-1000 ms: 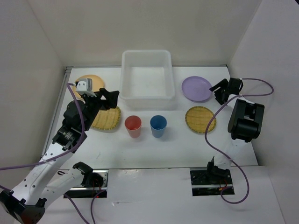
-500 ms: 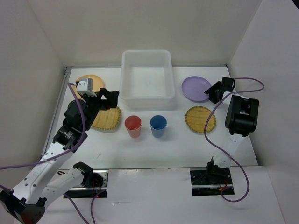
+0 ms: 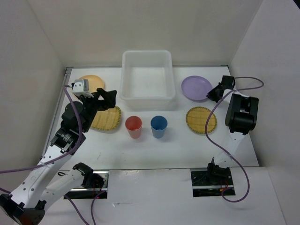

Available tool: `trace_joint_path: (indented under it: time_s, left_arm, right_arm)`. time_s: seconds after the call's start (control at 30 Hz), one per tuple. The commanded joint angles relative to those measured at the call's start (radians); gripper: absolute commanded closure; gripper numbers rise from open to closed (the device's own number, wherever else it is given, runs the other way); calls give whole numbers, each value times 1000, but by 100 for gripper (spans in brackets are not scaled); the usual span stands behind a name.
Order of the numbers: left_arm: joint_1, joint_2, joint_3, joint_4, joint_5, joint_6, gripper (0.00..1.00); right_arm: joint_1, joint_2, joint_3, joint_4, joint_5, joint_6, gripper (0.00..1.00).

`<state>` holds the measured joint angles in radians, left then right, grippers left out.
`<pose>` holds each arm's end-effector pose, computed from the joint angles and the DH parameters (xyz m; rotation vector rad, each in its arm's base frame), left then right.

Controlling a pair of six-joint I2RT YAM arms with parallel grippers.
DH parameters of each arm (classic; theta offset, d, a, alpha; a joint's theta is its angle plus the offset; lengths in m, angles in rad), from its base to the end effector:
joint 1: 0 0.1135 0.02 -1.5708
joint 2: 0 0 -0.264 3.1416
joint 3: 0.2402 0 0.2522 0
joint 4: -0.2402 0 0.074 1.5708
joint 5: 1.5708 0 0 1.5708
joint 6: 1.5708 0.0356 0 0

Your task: Place the mixed dishes into the plastic bin

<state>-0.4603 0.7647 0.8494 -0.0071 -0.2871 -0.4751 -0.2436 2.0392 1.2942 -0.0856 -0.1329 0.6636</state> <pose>0.1624 -0.0693 0.3852 -0.2457 1.5000 -0.5380 0.4220 -0.1000 0.1464 1.0048 2.2037 0.3534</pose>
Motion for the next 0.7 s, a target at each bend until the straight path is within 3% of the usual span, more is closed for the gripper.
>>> trace_joint_path:
  time_s: [0.0,0.33,0.47,0.67]
  left_arm:
    - [5,-11,43,-2,-17,-5,8]
    - [5,-11,43,-11,-6,-5,6]
    - [5,-11,43,-22,-18,-14,5]
    - [5,-21,53,-42,-27,-33,5]
  right_arm:
    - [10,-33,31,-49,45,-1,100]
    - [59,-321,66,-118,147,28,100]
    - [116,-448,66,-128,233,28,100]
    - [277,-501,137,-91,177,19,100]
